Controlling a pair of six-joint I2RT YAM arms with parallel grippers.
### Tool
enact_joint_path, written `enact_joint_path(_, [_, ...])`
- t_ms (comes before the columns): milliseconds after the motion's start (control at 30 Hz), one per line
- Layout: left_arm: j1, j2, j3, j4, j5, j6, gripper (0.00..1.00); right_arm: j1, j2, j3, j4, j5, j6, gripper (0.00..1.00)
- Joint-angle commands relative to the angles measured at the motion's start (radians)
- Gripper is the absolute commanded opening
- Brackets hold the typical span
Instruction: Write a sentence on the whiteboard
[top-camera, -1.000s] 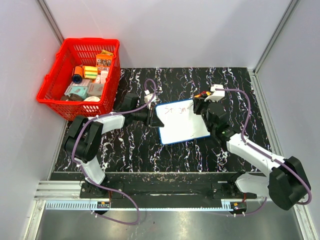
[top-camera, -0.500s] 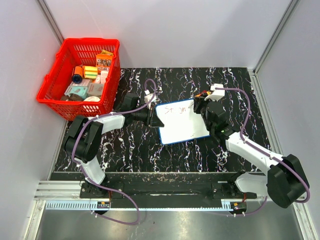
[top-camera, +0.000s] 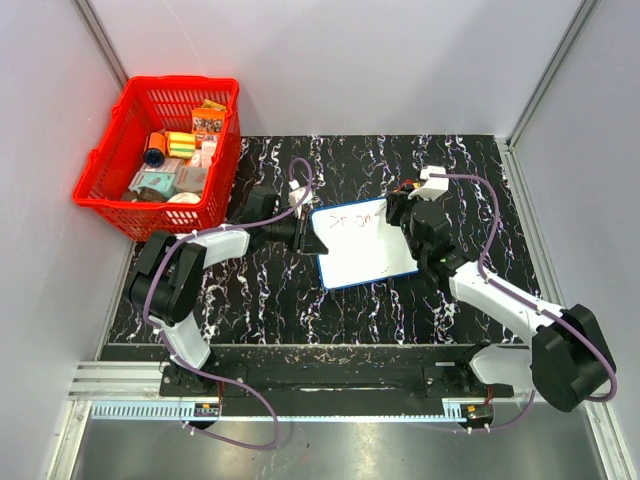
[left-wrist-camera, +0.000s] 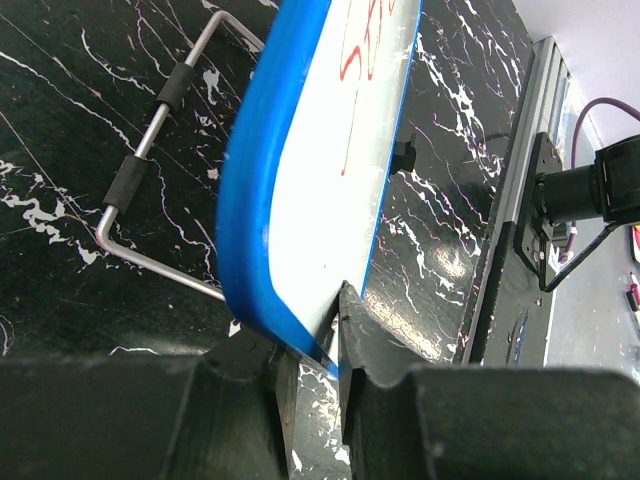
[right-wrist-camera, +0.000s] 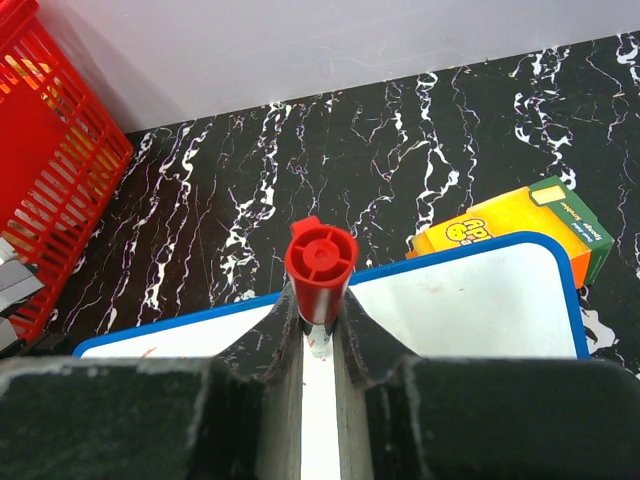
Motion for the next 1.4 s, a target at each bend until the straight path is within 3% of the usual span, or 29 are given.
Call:
enact_joint_path(0, [-0.014,0.017,-0.009,-0.061,-0.147,0.126,0.0,-0.006,0.012,0.043,0.053,0.022,0.015,0.0])
enact_joint_path(767, [-0.014,0.017,-0.008,-0.064,-0.15,0.127,0.0,-0.006,0.007,0.013,-0.003,-0.08,0.008,0.0])
enact_joint_path(1367, [-0.014,0.021,-0.008,-0.065,-0.148,0.127,0.0,-0.005,-0.01,-0.003,-0.04,-0.005,-0.005,0.0])
